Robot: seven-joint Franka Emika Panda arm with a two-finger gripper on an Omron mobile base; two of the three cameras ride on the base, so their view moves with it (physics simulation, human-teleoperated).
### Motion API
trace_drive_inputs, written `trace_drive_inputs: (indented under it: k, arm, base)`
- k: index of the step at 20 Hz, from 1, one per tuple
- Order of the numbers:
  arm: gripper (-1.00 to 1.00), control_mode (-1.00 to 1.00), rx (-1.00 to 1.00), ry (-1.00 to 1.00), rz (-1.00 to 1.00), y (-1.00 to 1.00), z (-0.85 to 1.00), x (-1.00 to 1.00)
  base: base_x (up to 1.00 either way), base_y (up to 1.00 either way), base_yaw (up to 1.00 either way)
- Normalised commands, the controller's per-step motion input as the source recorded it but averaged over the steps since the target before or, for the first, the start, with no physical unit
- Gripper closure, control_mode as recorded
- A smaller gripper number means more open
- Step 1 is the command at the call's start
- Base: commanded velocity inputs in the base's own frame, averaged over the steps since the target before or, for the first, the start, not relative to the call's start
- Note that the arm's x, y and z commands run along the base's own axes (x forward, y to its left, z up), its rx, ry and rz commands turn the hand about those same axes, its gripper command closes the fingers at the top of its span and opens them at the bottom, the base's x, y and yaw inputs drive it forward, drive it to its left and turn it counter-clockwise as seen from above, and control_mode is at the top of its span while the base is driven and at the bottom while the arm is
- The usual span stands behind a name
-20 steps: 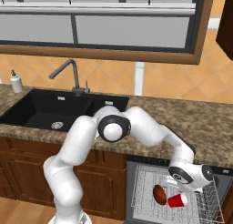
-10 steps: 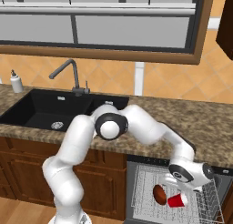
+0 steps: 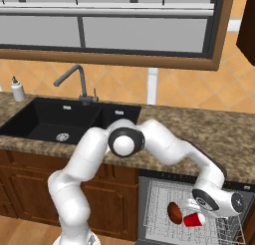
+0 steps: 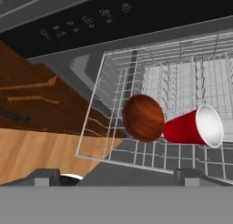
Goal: Pick up the cup and bowl from the counter, place them in the dishwasher, and close the dishwasher door.
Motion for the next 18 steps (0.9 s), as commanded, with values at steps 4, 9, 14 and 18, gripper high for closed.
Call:
trace_drive_inputs:
  k: [4,9,14,18]
  arm:
    - [-1.00,-1.00,0.00,-0.03,0.00,0.00,0.00,-0.32]
    - [-1.00,-1.00,0.00,-0.09,0.00,0.02,0.00,-0.50]
    - [-1.00,-1.00,0.01,-0.30,0.00,0.00,-0.01,-0.71]
    - [-1.00,-1.00,0.04,-0.54,0.02,0.03,-0.01,-0.96]
  base:
    - [0.00,0.00,0.00]
    - [0.00,0.00,0.00]
    - [0.00,0.00,0.00]
    - [0.00,0.00,0.00]
